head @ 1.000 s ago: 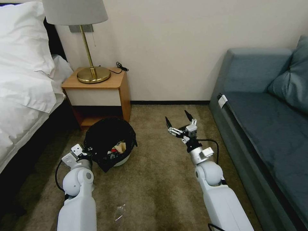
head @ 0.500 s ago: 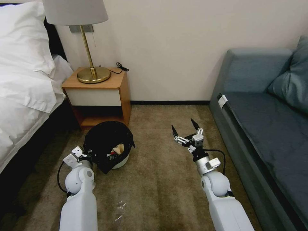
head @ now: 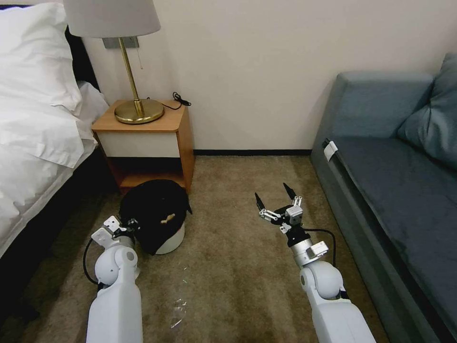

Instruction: Pick up the trash bin, then pick up the garbage on the floor and place it into the trash bin.

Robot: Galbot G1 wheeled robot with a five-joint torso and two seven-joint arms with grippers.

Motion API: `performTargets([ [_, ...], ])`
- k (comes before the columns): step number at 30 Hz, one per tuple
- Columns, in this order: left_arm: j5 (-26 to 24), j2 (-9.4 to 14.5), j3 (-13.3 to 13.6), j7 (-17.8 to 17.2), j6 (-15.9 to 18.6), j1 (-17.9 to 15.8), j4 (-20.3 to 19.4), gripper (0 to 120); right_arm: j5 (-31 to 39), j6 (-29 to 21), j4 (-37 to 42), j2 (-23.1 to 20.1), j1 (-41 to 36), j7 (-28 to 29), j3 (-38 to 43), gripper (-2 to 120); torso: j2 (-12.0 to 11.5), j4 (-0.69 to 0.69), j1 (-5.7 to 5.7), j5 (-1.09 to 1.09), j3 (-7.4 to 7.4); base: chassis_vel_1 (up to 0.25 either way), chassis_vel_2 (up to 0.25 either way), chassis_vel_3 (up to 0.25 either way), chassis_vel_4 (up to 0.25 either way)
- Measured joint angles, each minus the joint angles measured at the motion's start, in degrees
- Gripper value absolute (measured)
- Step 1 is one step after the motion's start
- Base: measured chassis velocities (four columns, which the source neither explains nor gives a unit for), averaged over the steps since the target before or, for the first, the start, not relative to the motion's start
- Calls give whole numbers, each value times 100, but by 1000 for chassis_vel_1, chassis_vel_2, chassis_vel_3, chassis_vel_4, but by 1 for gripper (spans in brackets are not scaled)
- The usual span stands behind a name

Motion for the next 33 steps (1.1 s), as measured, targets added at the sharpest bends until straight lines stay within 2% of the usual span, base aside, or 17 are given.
performTargets([
  [3, -2, 2, 0, 4, 0, 9, -16, 54, -1, -1, -3, 1, 13, -4, -8, 100, 0, 0, 0, 0, 0, 0, 0, 0, 0],
  [5, -10, 11, 7, 11, 7, 40, -111, 67, -5, -11, -27, 0, 42, -16, -35, 100, 0, 0, 0, 0, 0, 0, 0, 0, 0],
  [9, -12, 20, 17, 11, 23, 59, -173, 76, -6, -14, -39, -1, 49, -24, -39, 100, 0, 0, 0, 0, 0, 0, 0, 0, 0],
  [10, -13, 31, 32, 11, 39, 88, -250, 84, -7, -16, -59, -1, 57, -33, -43, 100, 0, 0, 0, 0, 0, 0, 0, 0, 0],
  [11, -13, 31, 32, 11, 39, 88, -250, 84, -7, -16, -59, -1, 57, -33, -43, 100, 0, 0, 0, 0, 0, 0, 0, 0, 0],
  [13, -13, 30, 59, 10, 98, 154, -421, 95, -9, -17, -110, 14, 85, -41, -44, 100, 0, 0, 0, 0, 0, 0, 0, 0, 0],
  [15, -6, 23, 79, 10, 140, 203, -538, 99, -11, -17, -144, 29, 103, -44, -45, 100, 0, 0, 0, 0, 0, 0, 0, 0, 0],
  [23, 231, -49, 154, 53, 194, 429, -1060, 100, -20, -3, -300, 103, 159, -46, -31, 100, 0, 0, 0, 0, 0, 0, 0, 0, 0],
  [25, 540, -61, 161, 205, 31, 493, -1138, 100, -30, 20, -329, 155, 164, -8, 9, 100, 0, 0, 0, 0, 0, 0, 0, 0, 0],
  [26, 540, -61, 161, 205, 31, 493, -1138, 100, -30, 20, -329, 155, 164, -8, 9, 100, 0, 0, 0, 0, 0, 0, 0, 0, 0],
  [28, 852, -58, 163, 412, -147, 503, -1131, 100, -99, 29, -334, 225, 162, 236, 23, 100, 0, 0, 0, 0, 0, 0, 0, 0, 0],
  [29, 852, -58, 163, 412, -147, 503, -1131, 100, -99, 29, -334, 225, 162, 236, 23, 100, 0, 0, 0, 0, 0, 0, 0, 0, 0],
  [32, 1323, -15, 167, 873, -468, 470, -1048, 100, -337, -67, -334, 358, 145, 759, 61, 100, 0, 0, 0, -1, 0, 0, 0, 0, 0],
  [33, 1323, -15, 167, 873, -468, 470, -1048, 100, -337, -67, -334, 358, 145, 759, 61, 100, 0, 0, 0, -1, 0, 0, 0, 0, 0],
])
